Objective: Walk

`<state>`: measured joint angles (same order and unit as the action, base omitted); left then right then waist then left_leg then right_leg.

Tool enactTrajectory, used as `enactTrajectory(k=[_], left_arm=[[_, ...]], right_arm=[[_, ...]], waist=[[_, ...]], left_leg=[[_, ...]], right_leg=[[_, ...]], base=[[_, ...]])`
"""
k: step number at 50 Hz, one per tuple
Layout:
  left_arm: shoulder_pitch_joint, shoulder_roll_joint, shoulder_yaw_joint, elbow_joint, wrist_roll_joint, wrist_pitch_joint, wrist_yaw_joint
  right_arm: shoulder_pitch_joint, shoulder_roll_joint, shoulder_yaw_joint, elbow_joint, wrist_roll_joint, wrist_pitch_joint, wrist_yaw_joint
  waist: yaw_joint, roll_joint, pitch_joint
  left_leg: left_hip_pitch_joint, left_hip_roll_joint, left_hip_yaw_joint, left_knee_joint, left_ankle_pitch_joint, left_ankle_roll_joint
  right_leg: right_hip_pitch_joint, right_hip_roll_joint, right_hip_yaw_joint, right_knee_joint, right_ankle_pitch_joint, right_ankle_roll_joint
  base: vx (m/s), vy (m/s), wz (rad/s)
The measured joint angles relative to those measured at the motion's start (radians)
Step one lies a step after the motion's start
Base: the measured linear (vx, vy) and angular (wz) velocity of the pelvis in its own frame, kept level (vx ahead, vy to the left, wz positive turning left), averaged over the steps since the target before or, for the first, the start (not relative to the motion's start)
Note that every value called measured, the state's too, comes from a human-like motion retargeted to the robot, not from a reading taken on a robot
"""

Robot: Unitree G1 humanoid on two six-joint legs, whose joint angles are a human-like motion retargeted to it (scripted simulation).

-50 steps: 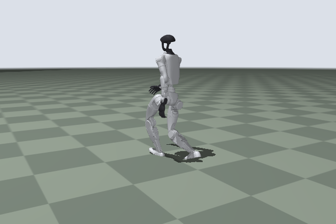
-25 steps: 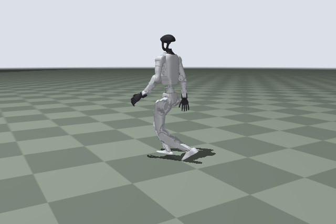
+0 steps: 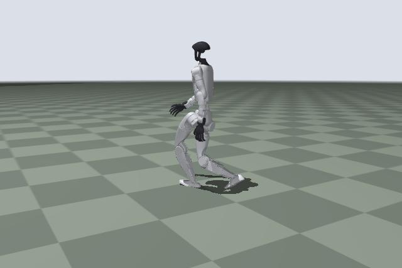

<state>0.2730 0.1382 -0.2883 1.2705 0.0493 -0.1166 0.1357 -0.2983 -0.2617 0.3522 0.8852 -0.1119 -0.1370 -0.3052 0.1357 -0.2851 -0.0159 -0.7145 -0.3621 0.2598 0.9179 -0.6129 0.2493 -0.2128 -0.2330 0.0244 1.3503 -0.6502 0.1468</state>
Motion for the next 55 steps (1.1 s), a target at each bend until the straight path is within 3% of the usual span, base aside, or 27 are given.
enactTrajectory(k=[3, 5, 8, 11, 15, 18, 23, 28, 30, 31, 34, 36, 39, 43, 46, 52, 55], left_arm=[[-0.034, 0.012, 0.004, -0.009, 0.005, 0.005, 0.012], [-0.069, 0.025, 0.006, -0.031, 0.005, 0.010, 0.031], [-0.138, 0.049, 0.008, -0.087, -0.010, 0.017, 0.072], [-0.211, 0.077, 0.024, -0.161, -0.040, 0.015, 0.111], [-0.305, 0.115, 0.052, -0.259, -0.076, -0.004, 0.156], [-0.367, 0.138, 0.062, -0.318, -0.085, -0.027, 0.171], [-0.428, 0.162, 0.066, -0.382, -0.070, -0.059, 0.180], [-0.405, 0.150, 0.069, -0.388, -0.080, -0.073, 0.165], [-0.368, 0.135, 0.068, -0.370, -0.087, -0.070, 0.156], [-0.349, 0.126, 0.068, -0.352, -0.092, -0.070, 0.146], [-0.294, 0.091, 0.061, -0.289, -0.090, -0.053, 0.110], [-0.268, 0.072, 0.050, -0.240, -0.080, -0.032, 0.088], [-0.234, 0.054, 0.032, -0.172, -0.063, -0.005, 0.058], [-0.167, 0.035, 0.018, -0.118, -0.053, 0.005, 0.026], [-0.113, 0.019, 0.020, -0.092, -0.058, 0.002, 0.009], [-0.047, -0.008, 0.037, -0.041, -0.079, -0.002, -0.004], [-0.031, -0.015, 0.045, -0.016, -0.081, -0.002, -0.006]], right_arm=[[0.060, 0.040, 0.016, 0.051, 0.006, 0.005, 0.051], [0.094, 0.060, 0.026, 0.107, 0.000, 0.020, 0.082], [0.153, 0.073, 0.038, 0.207, -0.025, 0.045, 0.113], [0.223, 0.068, 0.035, 0.303, -0.054, 0.064, 0.129], [0.317, 0.044, 0.007, 0.392, -0.084, 0.079, 0.132], [0.376, 0.022, -0.024, 0.425, -0.089, 0.085, 0.128], [0.437, -0.003, -0.066, 0.444, -0.076, 0.089, 0.129], [0.467, 0.006, -0.081, 0.449, -0.051, 0.080, 0.131], [0.467, 0.020, -0.083, 0.447, -0.037, 0.075, 0.126], [0.459, 0.025, -0.083, 0.444, -0.023, 0.073, 0.123], [0.428, 0.030, -0.079, 0.416, 0.004, 0.071, 0.115], [0.390, 0.028, -0.072, 0.388, 0.012, 0.070, 0.102], [0.311, 0.020, -0.059, 0.342, 0.020, 0.064, 0.076], [0.193, 0.000, -0.051, 0.260, 0.042, 0.051, 0.042], [0.113, -0.019, -0.047, 0.184, 0.061, 0.034, 0.019], [-0.008, -0.045, -0.041, 0.044, 0.059, 0.003, -0.008], [-0.017, -0.037, -0.035, -0.002, 0.052, -0.004, -0.005]], waist=[[-0.031, -0.059, 0.014], [-0.051, -0.075, 0.022], [-0.074, -0.060, 0.040], [-0.088, -0.020, 0.063], [-0.100, 0.048, 0.089], [-0.109, 0.094, 0.092], [-0.096, 0.151, 0.056], [-0.088, 0.206, 0.060], [-0.079, 0.232, 0.065], [-0.075, 0.275, 0.058], [-0.051, 0.355, 0.043], [-0.029, 0.359, 0.040], [0.006, 0.329, 0.041], [0.041, 0.272, 0.051], [0.062, 0.246, 0.054], [0.051, 0.177, 0.031], [0.037, 0.120, 0.026]], left_leg=[[0.092, -0.081, 0.004, -0.051, 0.023, 0.013], [0.171, -0.113, -0.009, -0.102, 0.021, 0.013], [0.317, -0.130, -0.046, -0.179, -0.004, 0.013], [0.463, -0.126, -0.088, -0.242, -0.036, 0.013], [0.610, -0.086, -0.132, -0.279, -0.103, 0.001], [0.684, -0.053, -0.166, -0.313, -0.131, -0.011], [0.741, 0.007, -0.200, -0.359, -0.149, -0.029], [0.743, 0.095, -0.210, -0.084, -0.193, -0.085], [0.731, 0.153, -0.198, 0.093, -0.174, -0.124], [0.695, 0.225, -0.201, 0.216, -0.130, -0.160], [0.549, 0.395, -0.200, 0.547, 0.093, -0.234], [0.436, 0.463, -0.193, 0.704, 0.179, -0.223], [0.266, 0.515, -0.170, 0.830, 0.124, -0.147], [0.084, 0.481, -0.124, 0.767, -0.018, -0.076], [-0.009, 0.431, -0.098, 0.584, -0.077, -0.069], [-0.078, 0.247, -0.078, 0.057, -0.099, -0.094], [-0.052, 0.154, -0.059, -0.016, -0.058, -0.071]], right_leg=[[-0.078, -0.114, 0.036, 0.216, 0.268, 0.050], [-0.155, -0.178, 0.062, 0.334, 0.339, 0.031], [-0.272, -0.228, 0.090, 0.437, 0.259, -0.043], [-0.373, -0.222, 0.088, 0.430, 0.122, -0.113], [-0.468, -0.133, 0.037, 0.254, -0.018, -0.149], [-0.513, -0.028, 0.013, 0.013, -0.061, -0.114], [-0.542, 0.139, 0.014, -0.363, -0.066, -0.048], [-0.470, 0.219, -0.030, -0.304, -0.012, -0.081], [-0.446, 0.256, -0.056, -0.224, -0.004, -0.114], [-0.417, 0.302, -0.095, -0.235, 0.003, -0.142], [-0.362, 0.395, -0.164, -0.247, 0.001, -0.219], [-0.331, 0.412, -0.169, -0.246, -0.022, -0.249], [-0.274, 0.407, -0.151, -0.259, -0.063, -0.260], [-0.183, 0.377, -0.110, -0.280, -0.119, -0.233], [-0.116, 0.358, -0.085, -0.307, -0.136, -0.205], [-0.020, 0.247, -0.072, -0.340, -0.155, -0.151], [0.015, 0.164, -0.052, -0.255, -0.169, -0.113]], base=[[-0.02, 0.02, 0.45], [-0.01, 0.05, 0.27], [0.02, 0.08, 0.09], [0.03, 0.05, 0.02], [0.01, -0.01, 0.11], [0.00, -0.05, 0.31], [-0.01, -0.02, 0.10], [-0.03, -0.05, 0.07], [-0.03, -0.06, 0.07], [-0.03, -0.08, 0.17], [-0.08, -0.09, 0.28], [-0.06, -0.08, 0.36], [-0.03, -0.07, 0.30], [0.00, 0.00, 0.00], [0.00, 0.00, 0.00], [0.00, 0.02, 0.03], [0.00, 0.00, 0.00]])
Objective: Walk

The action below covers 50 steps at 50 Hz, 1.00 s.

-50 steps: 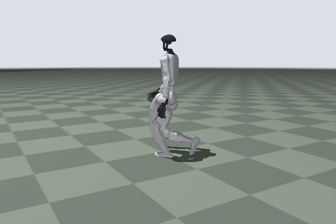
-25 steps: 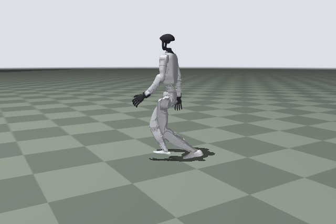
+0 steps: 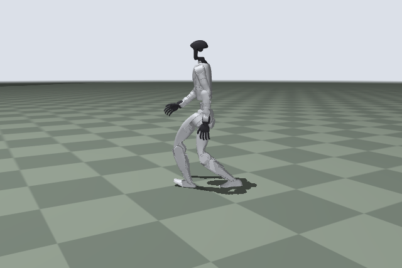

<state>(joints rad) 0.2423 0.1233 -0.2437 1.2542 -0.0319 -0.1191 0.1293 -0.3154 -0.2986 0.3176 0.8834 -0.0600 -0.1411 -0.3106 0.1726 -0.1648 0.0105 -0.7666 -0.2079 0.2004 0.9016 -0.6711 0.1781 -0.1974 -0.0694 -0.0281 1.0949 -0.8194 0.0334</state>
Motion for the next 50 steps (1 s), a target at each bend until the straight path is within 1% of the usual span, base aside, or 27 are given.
enactTrajectory(k=[2, 3, 5, 6, 7, 8, 9, 10, 12, 15, 17, 18, 21, 23, 25, 27, 28, 30, 32, 33, 35, 37, 40, 43, 45, 48, 50], left_arm=[[0.008, -0.002, -0.003, 0.016, 0.004, 0.003, 0.004], [0.002, 0.005, 0.000, 0.027, 0.007, 0.003, 0.006], [-0.015, 0.014, 0.003, 0.034, 0.010, 0.008, 0.015], [-0.031, 0.020, 0.005, 0.028, 0.011, 0.011, 0.023], [-0.048, 0.027, 0.005, 0.019, 0.013, 0.014, 0.032], [-0.070, 0.036, 0.005, 0.005, 0.013, 0.017, 0.045], [-0.094, 0.045, 0.004, -0.013, 0.010, 0.020, 0.060], [-0.120, 0.055, 0.002, -0.032, 0.007, 0.023, 0.076], [-0.176, 0.075, 0.005, -0.080, -0.007, 0.025, 0.109], [-0.260, 0.107, 0.021, -0.162, -0.032, 0.016, 0.152], [-0.314, 0.129, 0.031, -0.218, -0.045, 0.000, 0.173], [-0.338, 0.140, 0.035, -0.246, -0.049, -0.010, 0.180], [-0.400, 0.166, 0.043, -0.317, -0.049, -0.040, 0.187], [-0.426, 0.175, 0.046, -0.348, -0.039, -0.056, 0.192], [-0.428, 0.176, 0.047, -0.366, -0.034, -0.067, 0.191], [-0.413, 0.168, 0.049, -0.365, -0.038, -0.073, 0.183], [-0.397, 0.158, 0.049, -0.359, -0.040, -0.073, 0.180], [-0.354, 0.137, 0.046, -0.329, -0.048, -0.069, 0.164], [-0.314, 0.103, 0.042, -0.276, -0.042, -0.057, 0.137], [-0.297, 0.090, 0.036, -0.248, -0.034, -0.045, 0.124], [-0.273, 0.070, 0.019, -0.189, -0.020, -0.019, 0.100], [-0.250, 0.058, 0.001, -0.132, -0.005, 0.004, 0.078], [-0.198, 0.044, -0.019, -0.070, 0.007, 0.019, 0.052], [-0.135, 0.031, -0.020, -0.039, 0.004, 0.018, 0.026], [-0.098, 0.020, -0.014, -0.024, -0.001, 0.013, 0.012], [-0.059, 0.007, -0.001, -0.009, -0.014, 0.011, 0.004], [-0.043, 0.003, 0.006, -0.004, -0.024, 0.009, 0.002]], right_arm=[[0.020, 0.012, 0.010, -0.004, -0.005, -0.005, 0.010], [0.036, 0.025, 0.015, 0.000, -0.004, -0.007, 0.024], [0.074, 0.055, 0.030, 0.028, 0.002, -0.008, 0.057], [0.090, 0.069, 0.038, 0.052, 0.004, -0.003, 0.076], [0.106, 0.081, 0.046, 0.079, 0.004, 0.003, 0.094], [0.121, 0.092, 0.053, 0.110, 0.001, 0.011, 0.111], [0.136, 0.099, 0.058, 0.143, -0.005, 0.020, 0.124], [0.153, 0.105, 0.063, 0.176, -0.012, 0.029, 0.135], [0.194, 0.106, 0.065, 0.241, -0.032, 0.046, 0.145], [0.266, 0.094, 0.050, 0.328, -0.060, 0.062, 0.145], [0.316, 0.082, 0.028, 0.374, -0.072, 0.071, 0.139], [0.341, 0.075, 0.015, 0.393, -0.075, 0.075, 0.137], [0.405, 0.056, -0.021, 0.433, -0.074, 0.086, 0.137], [0.437, 0.048, -0.039, 0.452, -0.074, 0.090, 0.141], [0.466, 0.044, -0.049, 0.467, -0.072, 0.090, 0.148], [0.481, 0.052, -0.050, 0.475, -0.064, 0.088, 0.153], [0.488, 0.060, -0.051, 0.478, -0.059, 0.087, 0.153], [0.488, 0.072, -0.051, 0.480, -0.037, 0.083, 0.154], [0.466, 0.069, -0.044, 0.462, -0.014, 0.080, 0.152], [0.450, 0.068, -0.039, 0.447, -0.011, 0.079, 0.148], [0.407, 0.066, -0.027, 0.415, -0.005, 0.075, 0.131], [0.349, 0.062, -0.015, 0.379, 0.008, 0.069, 0.114], [0.257, 0.052, -0.003, 0.312, 0.034, 0.057, 0.088], [0.171, 0.036, 0.001, 0.225, 0.065, 0.039, 0.064], [0.123, 0.025, 0.002, 0.166, 0.078, 0.025, 0.049], [0.066, 0.014, -0.003, 0.095, 0.080, 0.008, 0.031], [0.046, 0.013, -0.008, 0.058, 0.079, 0.003, 0.027]], waist=[[-0.011, -0.036, 0.000], [-0.019, -0.077, 0.004], [-0.038, -0.135, 0.011], [-0.051, -0.156, 0.014], [-0.064, -0.174, 0.018], [-0.077, -0.183, 0.021], [-0.088, -0.185, 0.025], [-0.099, -0.183, 0.031], [-0.116, -0.158, 0.044], [-0.137, -0.105, 0.065], [-0.146, -0.064, 0.073], [-0.150, -0.043, 0.076], [-0.149, 0.006, 0.062], [-0.140, 0.033, 0.046], [-0.134, 0.055, 0.042], [-0.131, 0.088, 0.048], [-0.128, 0.100, 0.051], [-0.124, 0.150, 0.051], [-0.110, 0.243, 0.029], [-0.098, 0.257, 0.024], [-0.075, 0.257, 0.018], [-0.053, 0.234, 0.015], [-0.025, 0.190, 0.017], [-0.006, 0.149, 0.028], [0.003, 0.131, 0.028], [-0.003, 0.095, 0.013], [-0.015, 0.060, 0.000]], left_leg=[[0.006, -0.049, 0.020, 0.068, 0.026, 0.026], [0.042, -0.100, 0.035, 0.046, 0.047, 0.047], [0.102, -0.180, 0.056, 0.020, 0.073, 0.076], [0.137, -0.210, 0.058, -0.006, 0.078, 0.081], [0.176, -0.236, 0.057, -0.033, 0.080, 0.084], [0.220, -0.255, 0.050, -0.064, 0.077, 0.084], [0.269, -0.269, 0.038, -0.095, 0.069, 0.084], [0.321, -0.279, 0.025, -0.126, 0.060, 0.084], [0.432, -0.284, -0.010, -0.181, 0.038, 0.084], [0.582, -0.267, -0.060, -0.237, -0.005, 0.081], [0.660, -0.238, -0.088, -0.259, -0.041, 0.069], [0.693, -0.222, -0.101, -0.266, -0.059, 0.065], [0.770, -0.176, -0.134, -0.321, -0.074, 0.048], [0.794, -0.142, -0.147, -0.326, -0.084, 0.033], [0.811, -0.113, -0.158, -0.253, -0.104, 0.013], [0.809, -0.062, -0.158, -0.079, -0.121, -0.022], [0.806, -0.035, -0.151, 0.016, -0.113, -0.044], [0.762, 0.064, -0.141, 0.257, -0.025, -0.107], [0.623, 0.226, -0.149, 0.533, 0.157, -0.177], [0.558, 0.274, -0.146, 0.631, 0.236, -0.186], [0.432, 0.351, -0.133, 0.784, 0.283, -0.152], [0.311, 0.390, -0.114, 0.863, 0.217, -0.091], [0.162, 0.386, -0.075, 0.845, 0.082, -0.021], [0.069, 0.329, -0.032, 0.668, -0.010, 0.004], [0.025, 0.285, -0.013, 0.496, -0.043, -0.001], [-0.008, 0.176, 0.001, 0.188, -0.055, -0.020], [-0.005, 0.098, 0.011, 0.036, -0.043, -0.019]], right_leg=[[0.024, -0.056, 0.013, 0.107, 0.024, 0.039], [0.036, -0.108, 0.030, 0.162, 0.066, 0.073], [0.015, -0.197, 0.057, 0.309, 0.238, 0.135], [-0.023, -0.238, 0.072, 0.391, 0.338, 0.152], [-0.065, -0.278, 0.088, 0.468, 0.422, 0.161], [-0.112, -0.312, 0.102, 0.536, 0.472, 0.154], [-0.161, -0.339, 0.115, 0.591, 0.480, 0.136], [-0.210, -0.363, 0.127, 0.638, 0.466, 0.112], [-0.302, -0.374, 0.136, 0.672, 0.372, 0.057], [-0.416, -0.334, 0.111, 0.596, 0.225, -0.001], [-0.469, -0.271, 0.079, 0.460, 0.165, -0.007], [-0.489, -0.231, 0.064, 0.374, 0.145, 0.000], [-0.533, -0.094, 0.059, 0.057, 0.116, 0.051], [-0.540, -0.018, 0.061, -0.102, 0.119, 0.072], [-0.521, 0.026, 0.053, -0.133, 0.141, 0.067], [-0.487, 0.070, 0.025, -0.068, 0.173, 0.040], [-0.477, 0.089, 0.014, -0.017, 0.182, 0.023], [-0.433, 0.147, -0.037, 0.034, 0.188, -0.030], [-0.394, 0.240, -0.115, -0.007, 0.201, -0.097], [-0.380, 0.259, -0.127, -0.010, 0.193, -0.120], [-0.344, 0.272, -0.132, -0.018, 0.168, -0.146], [-0.302, 0.265, -0.120, -0.032, 0.140, -0.148], [-0.232, 0.244, -0.091, -0.047, 0.094, -0.129], [-0.154, 0.212, -0.060, -0.064, 0.051, -0.099], [-0.108, 0.192, -0.047, -0.085, 0.038, -0.083], [-0.065, 0.131, -0.038, -0.101, 0.025, -0.061], [-0.054, 0.076, -0.031, -0.073, 0.013, -0.044]], base=[[0.03, 0.01, 0.12], [0.06, 0.05, 0.31], [0.00, 0.05, 0.34], [-0.04, 0.03, 0.30], [-0.04, 0.02, 0.24], [0.00, 0.00, 0.00], [0.00, 0.06, 0.07], [0.02, 0.08, -0.03], [0.04, 0.08, -0.11], [0.06, 0.04, -0.08], [0.06, -0.02, 0.04], [0.00, 0.00, 0.00], [0.00, 0.00, 0.00], [0.00, 0.00, 0.00], [-0.04, -0.05, 0.10], [-0.02, -0.03, 0.05], [0.00, 0.00, 0.00], [-0.05, -0.07, 0.21], [-0.10, -0.09, 0.21], [-0.08, -0.09, 0.18], [-0.05, -0.09, 0.20], [-0.03, -0.07, 0.16], [0.00, 0.00, 0.00], [0.00, 0.00, 0.00], [0.00, 0.05, -0.18], [-0.01, 0.06, -0.03], [-0.01, 0.03, 0.04]])
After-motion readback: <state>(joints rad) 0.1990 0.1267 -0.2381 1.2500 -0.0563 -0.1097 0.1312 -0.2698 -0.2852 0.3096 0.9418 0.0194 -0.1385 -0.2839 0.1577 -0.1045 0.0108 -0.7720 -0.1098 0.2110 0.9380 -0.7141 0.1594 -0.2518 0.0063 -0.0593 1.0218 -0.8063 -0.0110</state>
